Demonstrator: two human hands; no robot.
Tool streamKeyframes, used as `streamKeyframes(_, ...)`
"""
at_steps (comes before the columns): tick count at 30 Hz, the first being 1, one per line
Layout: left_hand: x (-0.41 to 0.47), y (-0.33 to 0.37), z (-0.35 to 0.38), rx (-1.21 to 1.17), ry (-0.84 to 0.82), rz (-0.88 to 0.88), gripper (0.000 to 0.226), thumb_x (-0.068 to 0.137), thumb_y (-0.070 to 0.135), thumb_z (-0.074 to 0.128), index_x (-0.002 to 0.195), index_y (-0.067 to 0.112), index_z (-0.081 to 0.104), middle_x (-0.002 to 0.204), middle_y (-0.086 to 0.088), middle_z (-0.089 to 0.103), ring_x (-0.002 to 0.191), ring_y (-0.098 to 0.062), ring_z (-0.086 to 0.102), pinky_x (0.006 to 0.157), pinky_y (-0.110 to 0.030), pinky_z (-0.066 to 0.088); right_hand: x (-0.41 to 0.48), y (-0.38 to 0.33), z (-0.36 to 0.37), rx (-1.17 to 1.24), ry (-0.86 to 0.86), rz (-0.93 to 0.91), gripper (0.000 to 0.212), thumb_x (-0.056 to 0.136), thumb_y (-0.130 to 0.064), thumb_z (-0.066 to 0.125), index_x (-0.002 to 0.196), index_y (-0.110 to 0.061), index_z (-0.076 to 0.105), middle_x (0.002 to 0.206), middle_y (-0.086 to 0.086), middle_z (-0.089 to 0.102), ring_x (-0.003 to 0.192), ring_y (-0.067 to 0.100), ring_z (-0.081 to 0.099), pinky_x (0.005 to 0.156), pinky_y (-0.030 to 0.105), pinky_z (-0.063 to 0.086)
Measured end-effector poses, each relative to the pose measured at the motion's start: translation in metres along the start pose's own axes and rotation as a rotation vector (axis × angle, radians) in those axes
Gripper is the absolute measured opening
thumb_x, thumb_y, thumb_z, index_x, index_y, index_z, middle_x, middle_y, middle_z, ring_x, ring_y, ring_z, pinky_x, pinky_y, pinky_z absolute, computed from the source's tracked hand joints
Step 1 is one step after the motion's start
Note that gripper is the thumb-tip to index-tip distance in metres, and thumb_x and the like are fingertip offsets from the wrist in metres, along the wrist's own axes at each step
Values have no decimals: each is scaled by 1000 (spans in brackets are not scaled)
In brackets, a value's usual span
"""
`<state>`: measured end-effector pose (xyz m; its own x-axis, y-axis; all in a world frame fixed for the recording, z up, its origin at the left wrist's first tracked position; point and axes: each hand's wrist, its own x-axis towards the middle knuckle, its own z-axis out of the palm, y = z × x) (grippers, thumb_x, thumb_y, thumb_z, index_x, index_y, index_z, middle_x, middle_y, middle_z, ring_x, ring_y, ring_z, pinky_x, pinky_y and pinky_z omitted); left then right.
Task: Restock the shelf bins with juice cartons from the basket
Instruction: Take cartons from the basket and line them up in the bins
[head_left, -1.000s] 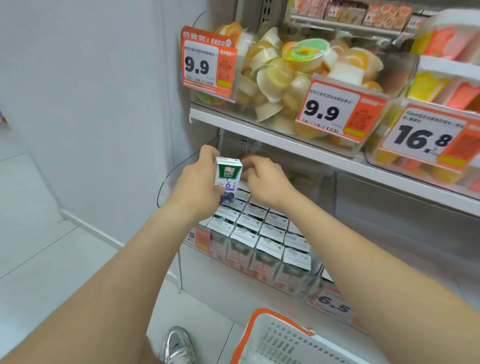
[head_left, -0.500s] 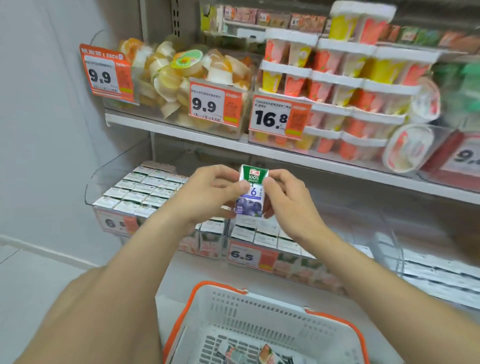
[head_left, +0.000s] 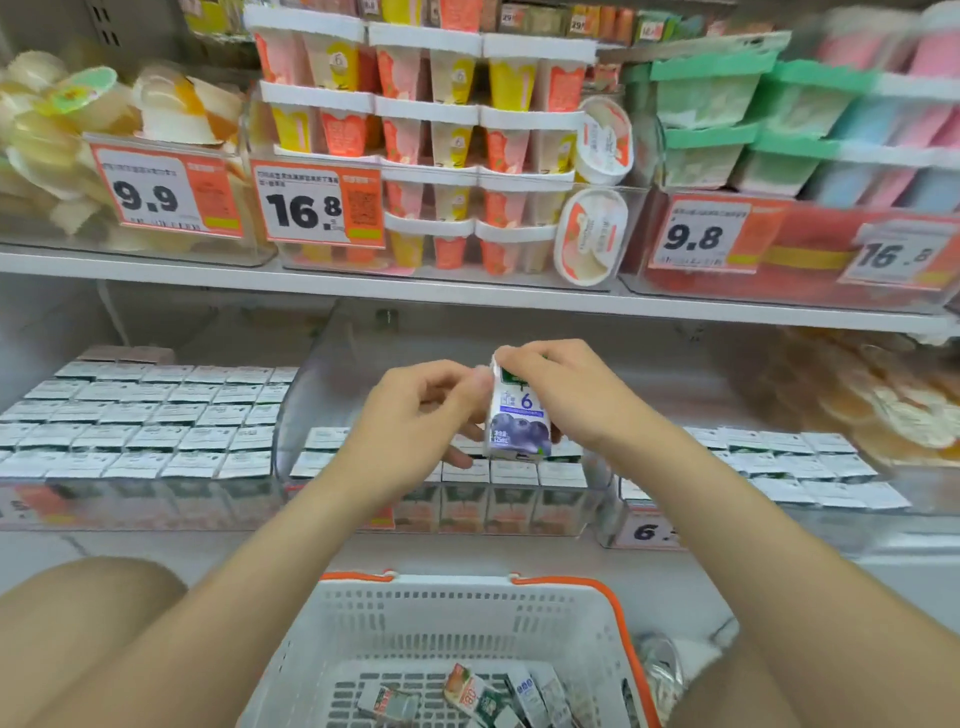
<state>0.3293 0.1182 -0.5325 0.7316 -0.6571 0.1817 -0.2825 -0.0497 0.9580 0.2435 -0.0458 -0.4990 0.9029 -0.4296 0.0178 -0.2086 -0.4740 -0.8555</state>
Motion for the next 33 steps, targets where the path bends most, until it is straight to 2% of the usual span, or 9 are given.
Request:
streamKeyframes(2, 4, -5, 26, 74, 21, 54, 29, 110, 33, 49, 101, 24, 76, 89, 2, 76, 82, -17, 74, 65, -41, 64, -6, 9, -22, 7, 58, 100, 41, 95, -43, 55, 64, -16, 48, 59, 5, 51, 52, 20, 41, 49, 26, 35)
streamKeyframes(5, 7, -11, 57, 311, 47, 190, 18, 103, 18, 57, 106, 28, 71, 96, 15, 72, 91, -2, 67, 74, -21, 54, -16, 23, -54, 0, 165, 208, 43, 91, -43, 55, 64, -13, 43, 55, 5, 48, 50, 20, 38, 42, 21, 32)
streamKeyframes(8, 6, -17, 82, 477, -66, 324, 22, 100, 18, 59, 119, 26, 63, 114, 14, 62, 102, -4, 60, 87, -30, 52, -13, 43, -86, -101, 333, 208, 49, 93, -41, 55, 70, 2, 58, 57, 14, 62, 48, 26, 52, 48, 29, 49)
streamKeyframes(12, -1, -21, 110, 645, -224, 436, 33, 101, 29, 57, 134, 33, 55, 142, 12, 40, 108, -14, 59, 88, -35, 50, 5, 78, -120, -385, 457, 145, 38, 107, -40, 48, 97, -5, 61, 88, 14, 63, 86, 34, 57, 70, 36, 35)
streamKeyframes(15, -4, -30, 123, 771, -265, 460, 30, 102, 42, 57, 131, 34, 58, 153, 6, 27, 107, -15, 57, 81, -31, 45, 21, 107, -129, -432, 353, 148, 36, 108, -33, 51, 131, -5, 52, 121, 20, 61, 112, 39, 56, 82, 37, 40)
streamKeyframes(18, -1, -38, 126, 808, -246, 495, 23, 104, 47, 55, 120, 33, 63, 156, 2, 25, 104, -20, 58, 83, -38, 51, 34, 125, -130, -536, 254, 86, 46, 108, -29, 53, 149, -10, 46, 144, 23, 53, 136, 40, 46, 104, 40, 39)
streamKeyframes(20, 1, -39, 126, 789, -240, 504, 18, 105, 44, 55, 116, 33, 65, 155, 3, 26, 100, -19, 58, 81, -39, 52, 40, 132, -131, -596, 177, 82, 48, 107, -28, 56, 152, -13, 46, 149, 20, 52, 141, 39, 45, 110, 41, 40)
streamKeyframes(26, 4, -39, 125, 749, -241, 503, 9, 103, 37, 62, 109, 33, 67, 151, 6, 28, 97, -15, 58, 84, -39, 52, 42, 139, -126, -667, -212, 249, 40, 108, -20, 48, 148, -21, 53, 154, 5, 50, 136, 24, 48, 104, 31, 37)
streamKeyframes(33, 5, -42, 125, 706, -239, 484, 14, 101, 37, 65, 115, 34, 70, 152, 9, 27, 100, -13, 59, 87, -40, 54, 43, 130, -122, -672, -186, 309, 56, 101, -8, 36, 155, -17, 48, 164, 6, 40, 151, 29, 35, 122, 39, 30)
